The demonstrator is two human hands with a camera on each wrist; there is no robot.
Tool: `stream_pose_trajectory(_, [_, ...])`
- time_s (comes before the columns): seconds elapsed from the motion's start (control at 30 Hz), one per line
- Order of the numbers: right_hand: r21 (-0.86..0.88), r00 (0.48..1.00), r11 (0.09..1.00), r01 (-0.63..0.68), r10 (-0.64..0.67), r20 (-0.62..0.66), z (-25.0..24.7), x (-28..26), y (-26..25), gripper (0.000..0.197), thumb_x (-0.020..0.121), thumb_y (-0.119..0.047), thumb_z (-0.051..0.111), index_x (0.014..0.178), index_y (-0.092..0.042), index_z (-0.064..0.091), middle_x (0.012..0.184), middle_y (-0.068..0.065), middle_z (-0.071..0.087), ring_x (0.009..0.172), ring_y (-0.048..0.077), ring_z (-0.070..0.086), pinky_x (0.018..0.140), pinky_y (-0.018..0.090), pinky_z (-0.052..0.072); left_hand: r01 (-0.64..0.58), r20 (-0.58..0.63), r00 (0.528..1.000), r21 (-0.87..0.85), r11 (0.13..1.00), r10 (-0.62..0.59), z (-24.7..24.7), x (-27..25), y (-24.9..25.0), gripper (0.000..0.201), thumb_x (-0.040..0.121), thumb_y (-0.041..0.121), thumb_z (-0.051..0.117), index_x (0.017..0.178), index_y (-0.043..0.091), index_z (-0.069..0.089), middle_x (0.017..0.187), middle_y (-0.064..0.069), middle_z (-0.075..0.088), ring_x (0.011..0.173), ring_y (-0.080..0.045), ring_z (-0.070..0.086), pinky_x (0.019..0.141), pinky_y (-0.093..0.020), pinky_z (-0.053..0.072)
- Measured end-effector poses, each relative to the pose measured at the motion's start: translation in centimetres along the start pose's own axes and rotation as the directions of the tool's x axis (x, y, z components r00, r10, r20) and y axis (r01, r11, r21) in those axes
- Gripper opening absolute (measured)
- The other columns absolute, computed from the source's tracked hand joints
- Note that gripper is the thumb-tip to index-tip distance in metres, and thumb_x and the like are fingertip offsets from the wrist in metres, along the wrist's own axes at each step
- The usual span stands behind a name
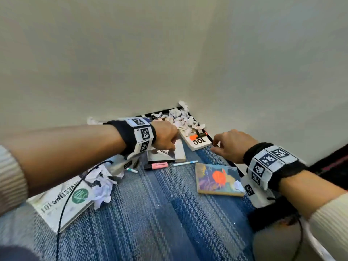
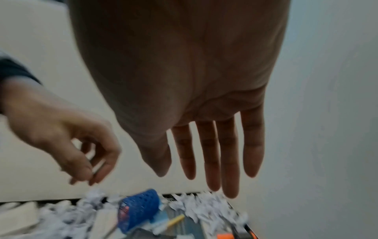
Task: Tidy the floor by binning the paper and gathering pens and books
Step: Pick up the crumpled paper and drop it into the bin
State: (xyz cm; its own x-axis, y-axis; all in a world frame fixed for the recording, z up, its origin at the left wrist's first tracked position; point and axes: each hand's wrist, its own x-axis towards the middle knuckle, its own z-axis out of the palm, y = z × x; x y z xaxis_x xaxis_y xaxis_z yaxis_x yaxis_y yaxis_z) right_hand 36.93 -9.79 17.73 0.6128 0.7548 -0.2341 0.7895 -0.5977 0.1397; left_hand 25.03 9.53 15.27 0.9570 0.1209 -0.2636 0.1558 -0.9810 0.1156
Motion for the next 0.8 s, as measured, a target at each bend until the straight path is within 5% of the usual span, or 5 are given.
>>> stream_pose_trajectory(0.17, [0.049,0.977,0.983,-0.175,0.167,0.133,5.0,1.2,0.5,0.028,0.089,-0.037,0.055,0.108,-0.018,0.066,0.110,0.011,0.066,0.100,0.030,0.062,0.079,0.032,0.048,-0.014,0.116,0.993,0.058,0.998,0.007,3.7,2.1,-1.1,0.025,0.090,0.027,0.057,0.103,0.008,0.066,0.105,-0.012,0.068,0.097,-0.031,0.063,0.069,-0.028,0.042])
stream_pose_trajectory(0.3, [-0.015,0.940,0.960,-0.279,0.277,0.201,12.1,1.0,4.1,0.036,0.086,-0.035,0.056,0.121,-0.026,0.058,0.122,0.007,0.051,0.116,0.029,0.053,0.089,0.037,0.047,-0.021,0.129,0.992,0.092,0.996,0.009,8.3,4.9,-0.2,0.025,0.090,0.025,0.054,0.104,0.008,0.066,0.106,-0.013,0.069,0.096,-0.032,0.065,0.072,-0.032,0.049])
stream_pose_trajectory(0.5, [0.107,0.892,0.905,-0.412,0.377,0.249,20.3,1.9,7.6,0.051,0.094,-0.017,0.044,0.144,-0.028,0.039,0.141,0.009,0.039,0.118,0.037,0.052,0.102,0.037,0.041,0.055,0.181,0.983,-0.210,0.976,-0.016,16.7,5.2,2.5,0.030,0.091,0.032,0.054,0.115,0.014,0.056,0.116,-0.012,0.064,0.108,-0.032,0.060,0.086,-0.038,0.050])
stream_pose_trajectory(0.7, [0.182,0.871,0.852,-0.490,0.480,0.099,24.7,3.9,6.9,0.037,0.082,0.002,0.049,0.115,-0.005,0.065,0.109,0.023,0.056,0.100,0.041,0.059,0.090,0.040,0.046,0.176,0.237,0.963,-0.202,0.964,-0.126,20.3,3.4,0.4,0.022,0.090,0.032,0.050,0.104,0.016,0.057,0.114,-0.009,0.057,0.107,-0.031,0.059,0.089,-0.040,0.050])
stream_pose_trajectory(0.8, [0.217,0.879,0.853,-0.475,0.470,0.078,24.1,5.5,6.1,0.027,0.084,-0.004,0.051,0.107,-0.002,0.065,0.111,0.025,0.058,0.099,0.040,0.061,0.085,0.041,0.049,0.198,0.223,0.961,-0.157,0.968,-0.161,18.7,3.1,-2.0,0.022,0.090,0.028,0.052,0.100,0.012,0.061,0.111,-0.011,0.061,0.105,-0.032,0.060,0.087,-0.038,0.051])
